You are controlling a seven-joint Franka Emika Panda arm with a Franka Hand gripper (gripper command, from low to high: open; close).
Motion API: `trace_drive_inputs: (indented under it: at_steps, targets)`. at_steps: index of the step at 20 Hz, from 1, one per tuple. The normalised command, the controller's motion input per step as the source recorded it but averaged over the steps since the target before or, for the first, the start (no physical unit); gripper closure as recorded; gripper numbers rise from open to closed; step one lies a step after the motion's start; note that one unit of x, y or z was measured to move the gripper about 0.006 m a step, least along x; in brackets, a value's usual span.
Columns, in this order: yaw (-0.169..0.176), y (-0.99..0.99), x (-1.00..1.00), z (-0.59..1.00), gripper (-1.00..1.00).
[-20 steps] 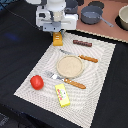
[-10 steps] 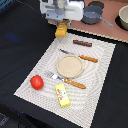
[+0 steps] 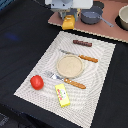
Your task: Interact with the objects in diverse but meaningful ways.
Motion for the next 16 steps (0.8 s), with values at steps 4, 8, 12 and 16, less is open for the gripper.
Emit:
trace_drive_inputs:
  at_steps: [4, 8, 12, 16]
  targets:
    - [0.080, -0.79, 0.21, 0.30, 1.00]
    - [0.057, -0.82, 0.28, 0.32, 1.00]
    - [0.017, -0.83, 0.44, 0.32, 1.00]
    - [0.000, -0.60, 0.77, 0.29, 1.00]
